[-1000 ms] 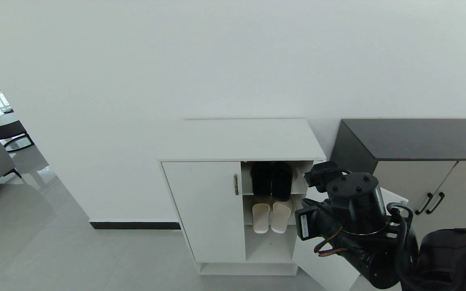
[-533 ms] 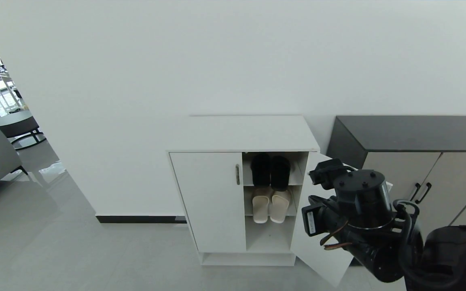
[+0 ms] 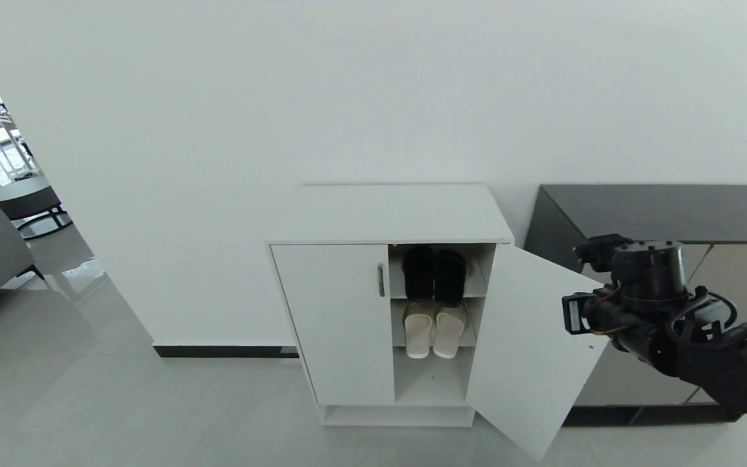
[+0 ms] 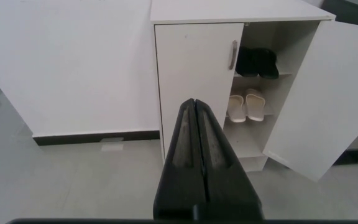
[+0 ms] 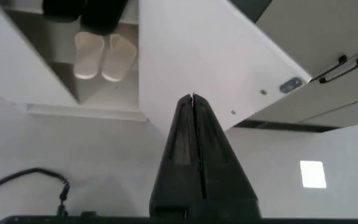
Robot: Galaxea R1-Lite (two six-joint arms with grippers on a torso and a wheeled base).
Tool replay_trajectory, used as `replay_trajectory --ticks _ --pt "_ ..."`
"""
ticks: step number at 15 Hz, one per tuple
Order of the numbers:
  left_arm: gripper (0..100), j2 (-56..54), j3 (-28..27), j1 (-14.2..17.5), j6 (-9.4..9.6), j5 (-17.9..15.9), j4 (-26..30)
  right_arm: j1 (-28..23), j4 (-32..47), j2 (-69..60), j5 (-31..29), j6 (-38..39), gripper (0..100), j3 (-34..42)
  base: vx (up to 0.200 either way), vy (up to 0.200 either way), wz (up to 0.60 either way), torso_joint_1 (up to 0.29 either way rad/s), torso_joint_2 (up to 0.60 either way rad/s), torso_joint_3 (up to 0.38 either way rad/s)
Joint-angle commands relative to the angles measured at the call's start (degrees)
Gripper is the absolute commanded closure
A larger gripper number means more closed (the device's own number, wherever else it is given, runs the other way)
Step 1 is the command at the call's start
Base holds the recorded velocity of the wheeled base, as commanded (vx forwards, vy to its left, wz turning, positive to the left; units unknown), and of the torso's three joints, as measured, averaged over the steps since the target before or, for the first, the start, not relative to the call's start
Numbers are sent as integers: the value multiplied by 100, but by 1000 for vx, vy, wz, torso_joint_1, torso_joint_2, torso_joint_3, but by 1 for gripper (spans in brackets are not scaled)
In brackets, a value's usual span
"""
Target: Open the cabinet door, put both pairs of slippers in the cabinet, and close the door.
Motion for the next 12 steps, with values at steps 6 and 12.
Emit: replay_trajectory --ticks 6,12 --pt "100 5 0 2 0 1 1 -1925 -251 1001 915 -53 100 -910 0 0 0 0 0 0" --pt "100 5 0 2 0 1 1 -2338 -621 1739 1328 -62 100 -1384 0 0 0 0 0 0"
